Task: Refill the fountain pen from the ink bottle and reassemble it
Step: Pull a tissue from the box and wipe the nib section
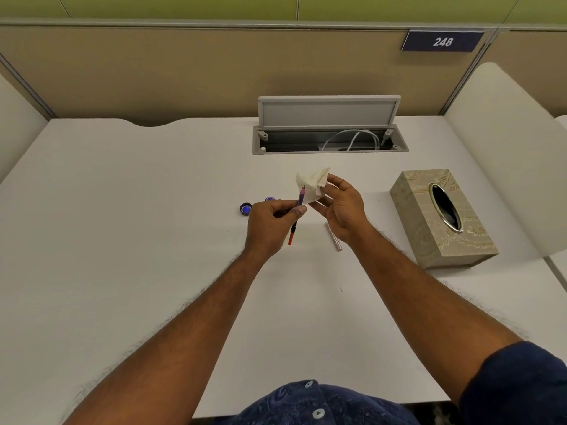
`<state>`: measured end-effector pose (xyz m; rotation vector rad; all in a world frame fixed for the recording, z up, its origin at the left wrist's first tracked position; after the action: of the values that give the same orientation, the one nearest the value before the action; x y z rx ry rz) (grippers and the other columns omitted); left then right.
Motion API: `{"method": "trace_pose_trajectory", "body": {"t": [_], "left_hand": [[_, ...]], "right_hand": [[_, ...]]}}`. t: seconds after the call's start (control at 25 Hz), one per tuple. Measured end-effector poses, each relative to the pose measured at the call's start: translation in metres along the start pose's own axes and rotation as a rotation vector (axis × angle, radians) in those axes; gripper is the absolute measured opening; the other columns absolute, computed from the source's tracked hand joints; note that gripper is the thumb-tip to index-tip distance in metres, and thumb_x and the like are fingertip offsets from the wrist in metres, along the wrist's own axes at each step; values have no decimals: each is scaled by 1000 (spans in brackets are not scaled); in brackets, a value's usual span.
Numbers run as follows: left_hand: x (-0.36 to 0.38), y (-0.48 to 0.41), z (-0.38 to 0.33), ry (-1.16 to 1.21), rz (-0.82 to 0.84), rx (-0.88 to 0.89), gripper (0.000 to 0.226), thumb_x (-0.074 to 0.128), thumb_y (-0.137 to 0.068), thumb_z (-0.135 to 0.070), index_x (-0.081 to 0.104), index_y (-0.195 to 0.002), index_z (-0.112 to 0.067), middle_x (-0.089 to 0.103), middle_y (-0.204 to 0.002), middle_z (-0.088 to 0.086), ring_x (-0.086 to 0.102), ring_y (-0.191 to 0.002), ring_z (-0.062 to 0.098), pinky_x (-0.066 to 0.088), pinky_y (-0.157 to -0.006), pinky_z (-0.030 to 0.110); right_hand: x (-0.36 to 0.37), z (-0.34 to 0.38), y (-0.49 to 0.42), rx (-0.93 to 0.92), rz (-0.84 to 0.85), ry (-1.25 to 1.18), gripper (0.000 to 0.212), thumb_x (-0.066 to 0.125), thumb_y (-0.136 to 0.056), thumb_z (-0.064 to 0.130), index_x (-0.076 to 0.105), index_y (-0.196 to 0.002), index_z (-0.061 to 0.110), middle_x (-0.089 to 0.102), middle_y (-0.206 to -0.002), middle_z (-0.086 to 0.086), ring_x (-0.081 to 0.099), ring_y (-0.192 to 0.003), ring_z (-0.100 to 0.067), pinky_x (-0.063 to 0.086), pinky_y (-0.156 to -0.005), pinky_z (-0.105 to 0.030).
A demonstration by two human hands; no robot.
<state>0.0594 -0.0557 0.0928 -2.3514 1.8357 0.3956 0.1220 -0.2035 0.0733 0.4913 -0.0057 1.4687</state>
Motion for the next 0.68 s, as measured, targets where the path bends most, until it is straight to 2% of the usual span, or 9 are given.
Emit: {"method": "trace_pose_trajectory", "body": {"t": [0.12,0.24,0.4,0.68], "left_hand": [[-1,-2,-4,-2,-14,15,33,70,-85,-26,71,-111,-6,74,-100,10,68,-83,19,55,-74,18],[4,-2,-8,-25,3,27,34,70,-85,-26,71,-112,-7,74,-102,9,68,-82,18,53,-70,11],[5,-2,-7,-49,-21,5,34,70,-85,-27,71,-112,-6,74,-102,10,69,-85,21,54,-78,20],[3,-4,-2,-85,-18,-12,33,71,-84,-28,72,-110,-6,75,-100,10,70,-87,24,57,-88,38]], "right_hand": [[-1,-2,3,-58,76,185,27,53,-96,6,57,-122,15,61,-126,-10,61,-114,-33,55,-94,-44],[4,-2,13,-121,188,208,21,52,-97,8,61,-114,18,66,-113,-4,66,-105,-26,57,-89,-37],[5,-1,17,-208,212,201,18,55,-96,13,65,-109,21,69,-110,-1,68,-103,-23,58,-88,-34],[7,0,10,-264,123,298,23,59,-94,14,66,-116,11,69,-110,-3,68,-102,-23,58,-87,-32]]}}
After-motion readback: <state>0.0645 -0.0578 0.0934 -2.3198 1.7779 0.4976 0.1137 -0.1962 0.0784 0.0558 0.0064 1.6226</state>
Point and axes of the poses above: each hand's wrist, its own y-axis away from the middle knuckle, its own x-axis out of the palm, z = x × y, the point moved 4 cm from there along -y, towards the middle knuckle
